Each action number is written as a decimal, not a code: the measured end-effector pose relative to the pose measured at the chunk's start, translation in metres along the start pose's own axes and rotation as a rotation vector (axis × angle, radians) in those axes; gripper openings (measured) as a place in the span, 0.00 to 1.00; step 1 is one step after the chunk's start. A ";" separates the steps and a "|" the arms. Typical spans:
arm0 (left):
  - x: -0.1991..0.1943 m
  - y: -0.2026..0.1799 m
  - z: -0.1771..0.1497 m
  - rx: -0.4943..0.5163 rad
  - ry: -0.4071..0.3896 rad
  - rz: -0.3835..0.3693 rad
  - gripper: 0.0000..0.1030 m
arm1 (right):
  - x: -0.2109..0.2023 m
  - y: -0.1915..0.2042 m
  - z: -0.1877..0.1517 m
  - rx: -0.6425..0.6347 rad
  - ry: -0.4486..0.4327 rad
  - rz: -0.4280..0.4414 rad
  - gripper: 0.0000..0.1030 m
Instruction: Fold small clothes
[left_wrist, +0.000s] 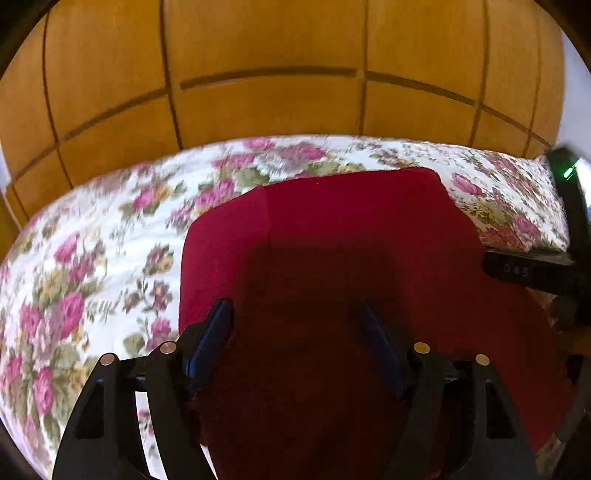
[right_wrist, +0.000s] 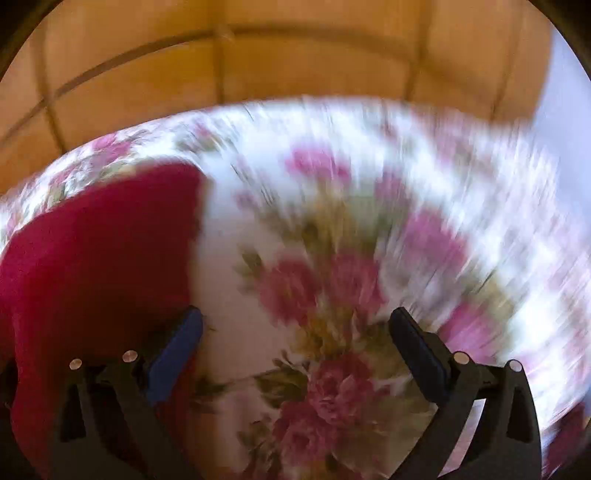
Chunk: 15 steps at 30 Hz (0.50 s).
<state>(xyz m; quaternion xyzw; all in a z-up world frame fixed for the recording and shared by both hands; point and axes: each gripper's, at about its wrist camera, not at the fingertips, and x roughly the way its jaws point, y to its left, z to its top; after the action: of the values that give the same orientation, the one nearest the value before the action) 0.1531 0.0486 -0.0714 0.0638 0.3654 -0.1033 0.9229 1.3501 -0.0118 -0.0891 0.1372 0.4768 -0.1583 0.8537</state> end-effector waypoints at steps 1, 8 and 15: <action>0.000 -0.001 -0.001 0.010 -0.006 0.011 0.69 | -0.003 -0.004 -0.001 -0.001 -0.029 0.007 0.98; -0.013 0.007 0.001 -0.047 -0.027 -0.049 0.70 | -0.019 -0.010 -0.002 0.005 -0.046 0.022 0.98; -0.051 0.040 -0.008 -0.255 -0.082 -0.090 0.79 | -0.084 0.002 -0.012 0.035 -0.157 0.170 0.98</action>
<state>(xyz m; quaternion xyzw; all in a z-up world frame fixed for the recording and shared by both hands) 0.1211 0.0964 -0.0403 -0.0749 0.3401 -0.0998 0.9321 1.3003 0.0060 -0.0229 0.1792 0.3925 -0.1039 0.8961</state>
